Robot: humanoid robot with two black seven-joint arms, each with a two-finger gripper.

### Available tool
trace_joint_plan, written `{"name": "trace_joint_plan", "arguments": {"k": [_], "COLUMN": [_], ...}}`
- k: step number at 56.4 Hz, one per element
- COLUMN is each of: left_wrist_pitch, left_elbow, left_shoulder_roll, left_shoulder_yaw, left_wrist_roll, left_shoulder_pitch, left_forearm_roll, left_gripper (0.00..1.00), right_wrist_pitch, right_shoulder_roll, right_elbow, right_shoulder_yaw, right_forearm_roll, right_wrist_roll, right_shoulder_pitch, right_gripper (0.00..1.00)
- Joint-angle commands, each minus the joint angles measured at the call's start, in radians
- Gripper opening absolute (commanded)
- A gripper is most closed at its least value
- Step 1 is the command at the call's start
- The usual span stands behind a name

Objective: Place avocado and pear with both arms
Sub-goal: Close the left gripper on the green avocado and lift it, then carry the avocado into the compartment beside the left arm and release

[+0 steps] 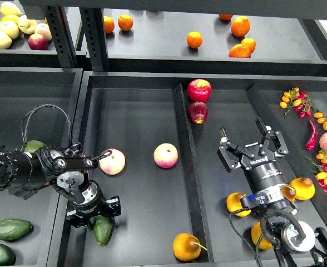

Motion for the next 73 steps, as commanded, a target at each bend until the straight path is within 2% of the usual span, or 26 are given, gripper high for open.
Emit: {"name": "trace_joint_plan", "arguments": {"k": [1, 13, 32, 57, 73], "left_wrist_pitch": [0.0, 0.0, 0.0, 0.0, 0.0], "left_elbow": [-0.001, -0.001, -0.017, -0.021, -0.041], "left_shoulder_roll": [0.0, 0.0, 0.001, 0.127, 0.284], "left_shoulder_yaw": [-0.007, -0.018, -0.039, -0.051, -0.053], "left_wrist_roll": [0.0, 0.0, 0.0, 0.0, 0.0], "left_shoulder_pitch": [-0.007, -0.019, -0.145, -0.188, -0.186], "left_forearm_roll": [-0.006, -0.001, -0.001, 0.008, 0.074], "left_gripper": [0.52, 0.49, 0.46, 0.43, 0.43], "right_wrist_pitch": [-0.001, -0.001, 0.001, 0.001, 0.003], "right_shoulder_roll": [0.0, 0.0, 0.0, 0.0, 0.0], "right_elbow": [0.0, -0.002, -0.002, -0.002, 0.008], "right_shoulder_yaw": [0.0, 0.0, 0.0, 0.0, 0.012], "right_forearm_roll": [0.0, 0.0, 0.0, 0.0, 0.003], "right_wrist_roll": [0.0, 0.0, 0.0, 0.0, 0.0], "right_shoulder_pitch": [0.0, 0.0, 0.0, 0.0, 0.002], "right_gripper": [1.0, 1.0, 1.0, 1.0, 1.0]}}
